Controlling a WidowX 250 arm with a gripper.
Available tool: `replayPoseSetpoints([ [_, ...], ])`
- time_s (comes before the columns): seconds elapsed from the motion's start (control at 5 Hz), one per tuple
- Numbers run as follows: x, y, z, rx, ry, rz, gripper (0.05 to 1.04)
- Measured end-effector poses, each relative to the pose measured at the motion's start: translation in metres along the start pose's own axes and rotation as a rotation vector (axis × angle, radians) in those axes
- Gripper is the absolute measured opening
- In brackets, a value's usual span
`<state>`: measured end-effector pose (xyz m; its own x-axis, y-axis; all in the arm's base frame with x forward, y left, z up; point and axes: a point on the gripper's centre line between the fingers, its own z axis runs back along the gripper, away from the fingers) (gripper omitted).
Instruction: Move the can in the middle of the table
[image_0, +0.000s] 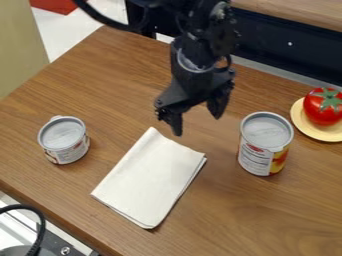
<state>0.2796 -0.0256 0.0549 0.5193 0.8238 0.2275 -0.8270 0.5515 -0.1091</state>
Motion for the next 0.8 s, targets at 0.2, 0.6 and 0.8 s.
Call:
replayPoseSetpoints([
  [0.2,-0.031,-0.004,0.008,0.024,0.052,-0.032,0.996],
  [0.6,-0.082,-0.037,0.004,-0.041,0.182,-0.090,0.996],
  [0.8,-0.098,-0.047,-0.003,-0.047,0.191,-0.089,0.996],
])
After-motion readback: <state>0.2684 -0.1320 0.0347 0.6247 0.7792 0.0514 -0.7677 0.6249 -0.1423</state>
